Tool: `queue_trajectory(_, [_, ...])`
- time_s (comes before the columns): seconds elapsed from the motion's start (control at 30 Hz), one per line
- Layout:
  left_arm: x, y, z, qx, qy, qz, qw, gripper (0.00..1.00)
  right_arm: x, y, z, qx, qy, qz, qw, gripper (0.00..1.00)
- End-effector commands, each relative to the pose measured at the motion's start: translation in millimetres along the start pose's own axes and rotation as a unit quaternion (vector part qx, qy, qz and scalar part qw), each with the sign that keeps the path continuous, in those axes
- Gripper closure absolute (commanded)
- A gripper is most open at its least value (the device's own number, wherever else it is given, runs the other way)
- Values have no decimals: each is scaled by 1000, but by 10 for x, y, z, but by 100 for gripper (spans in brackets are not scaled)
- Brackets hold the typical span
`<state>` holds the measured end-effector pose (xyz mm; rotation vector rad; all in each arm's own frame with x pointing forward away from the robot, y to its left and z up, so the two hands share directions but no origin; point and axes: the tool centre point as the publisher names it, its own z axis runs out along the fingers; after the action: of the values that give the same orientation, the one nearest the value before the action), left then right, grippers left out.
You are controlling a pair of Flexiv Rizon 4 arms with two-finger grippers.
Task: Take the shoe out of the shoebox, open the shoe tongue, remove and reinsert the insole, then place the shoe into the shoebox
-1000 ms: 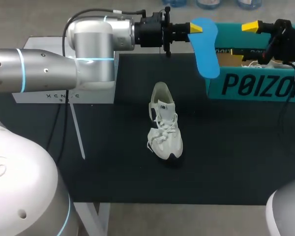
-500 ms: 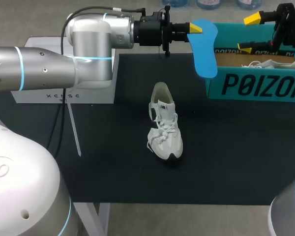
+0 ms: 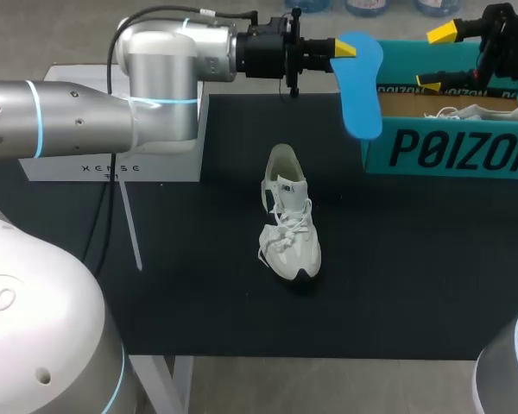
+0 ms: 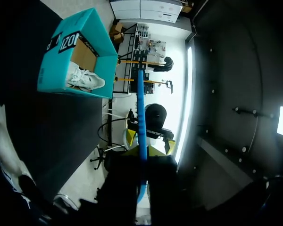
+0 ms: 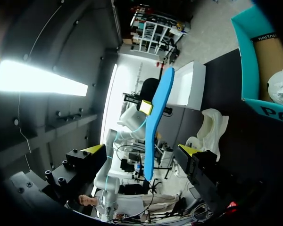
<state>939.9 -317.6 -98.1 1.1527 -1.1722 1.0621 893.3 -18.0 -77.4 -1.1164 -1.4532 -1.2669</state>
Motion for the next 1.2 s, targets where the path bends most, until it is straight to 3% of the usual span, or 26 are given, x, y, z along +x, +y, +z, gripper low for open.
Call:
queue_trajectory(0.03, [14,15,-9,0,1,41,999,100,-5,13,6,1,0,0,1000,0])
queue_trajectory(0.17, [15,65,24,-39,-61,168,983,100,-5,13,6,1,0,0,1000,0])
queue_trajectory(0.2, [8,86,36,-50,-30,205,977,100,-5,13,6,1,0,0,1000,0])
queue_trajectory(0.6, [5,85,33,-46,-26,204,977,100,-5,13,6,1,0,0,1000,0])
queue_trajectory(0.63, [17,95,40,-52,-37,246,967,100,-5,13,6,1,0,0,1000,0])
queue_trajectory(0.73, [5,156,130,-56,-183,421,887,100,-5,13,6,1,0,0,1000,0])
queue_trajectory(0.8, [30,183,181,-35,-229,538,810,100,-5,13,6,1,0,0,1000,0])
queue_trajectory(0.87, [50,255,228,-29,-240,629,739,100,-5,13,6,1,0,0,1000,0])
queue_trajectory(0.9, [41,265,235,-12,-289,652,701,100,-5,13,6,1,0,0,1000,0])
queue_trajectory(0.93, [32,264,234,0,-300,672,677,100,-5,13,6,1,0,0,1000,0])
queue_trajectory(1.2, [32,264,234,0,-300,672,677,100,-5,13,6,1,0,0,1000,0])
